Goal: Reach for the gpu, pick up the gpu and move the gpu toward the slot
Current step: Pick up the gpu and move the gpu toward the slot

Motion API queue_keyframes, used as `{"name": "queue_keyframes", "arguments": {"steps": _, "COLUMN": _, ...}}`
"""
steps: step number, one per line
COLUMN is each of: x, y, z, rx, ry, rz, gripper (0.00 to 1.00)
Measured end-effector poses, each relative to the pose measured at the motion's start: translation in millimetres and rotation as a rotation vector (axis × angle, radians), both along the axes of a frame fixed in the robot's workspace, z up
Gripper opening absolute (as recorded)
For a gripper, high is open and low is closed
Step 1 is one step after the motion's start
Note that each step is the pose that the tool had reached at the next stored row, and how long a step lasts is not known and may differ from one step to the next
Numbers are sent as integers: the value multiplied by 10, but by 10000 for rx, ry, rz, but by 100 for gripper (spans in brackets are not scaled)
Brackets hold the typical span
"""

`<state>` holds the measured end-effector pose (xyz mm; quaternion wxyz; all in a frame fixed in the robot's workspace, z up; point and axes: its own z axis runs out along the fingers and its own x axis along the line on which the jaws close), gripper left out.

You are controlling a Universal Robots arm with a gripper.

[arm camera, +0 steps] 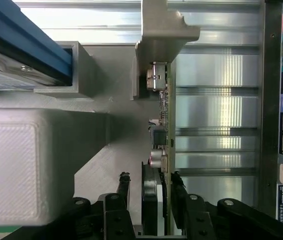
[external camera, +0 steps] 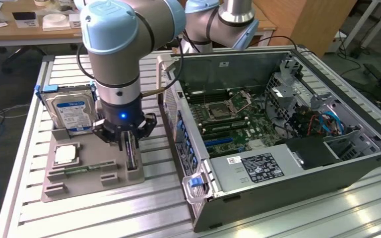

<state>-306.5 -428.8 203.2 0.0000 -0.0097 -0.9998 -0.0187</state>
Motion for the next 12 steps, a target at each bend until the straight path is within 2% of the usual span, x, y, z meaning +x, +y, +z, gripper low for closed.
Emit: {"name": "queue_keyframes", "arguments": {"steps": 12, "x": 2, "y": 0, "z": 0, "rx": -2, "ry": 2, "rz": -2, "gripper": 44}}
